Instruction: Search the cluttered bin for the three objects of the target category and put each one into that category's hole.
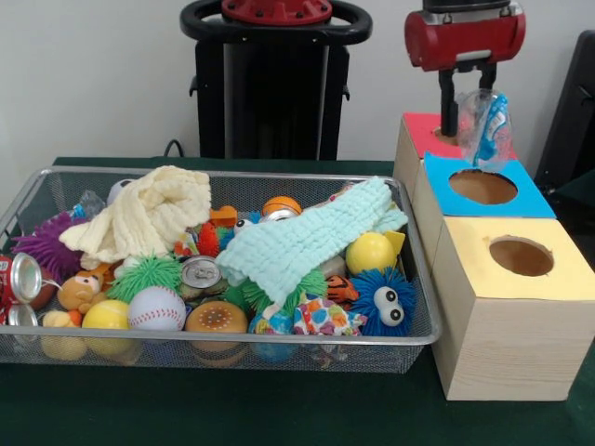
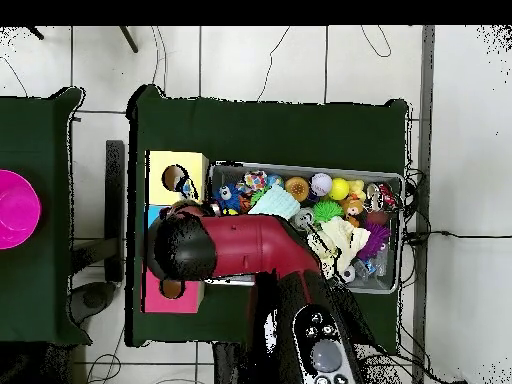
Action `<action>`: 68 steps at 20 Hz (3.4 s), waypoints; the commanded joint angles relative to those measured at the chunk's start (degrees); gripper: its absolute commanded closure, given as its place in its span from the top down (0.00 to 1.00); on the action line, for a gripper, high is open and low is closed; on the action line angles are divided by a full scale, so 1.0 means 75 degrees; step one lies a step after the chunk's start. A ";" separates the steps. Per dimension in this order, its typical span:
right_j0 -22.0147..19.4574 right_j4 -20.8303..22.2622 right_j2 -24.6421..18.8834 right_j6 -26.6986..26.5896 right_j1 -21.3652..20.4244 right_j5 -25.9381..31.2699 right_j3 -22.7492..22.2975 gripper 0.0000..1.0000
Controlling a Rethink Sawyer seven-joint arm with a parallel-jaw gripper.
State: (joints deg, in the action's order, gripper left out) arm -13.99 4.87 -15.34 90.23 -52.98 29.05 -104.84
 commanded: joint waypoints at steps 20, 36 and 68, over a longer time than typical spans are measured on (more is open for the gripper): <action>0.2402 -0.0501 0.3051 0.3865 0.2528 0.2003 0.1105 0.00; 0.2903 -0.0913 0.3138 0.4085 0.2114 0.4171 0.2150 0.00; 0.3095 -0.2121 0.2565 0.4154 0.3114 0.3463 0.2060 0.00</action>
State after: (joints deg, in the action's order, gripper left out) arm 9.24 -6.42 8.69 107.17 -33.35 56.54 -89.05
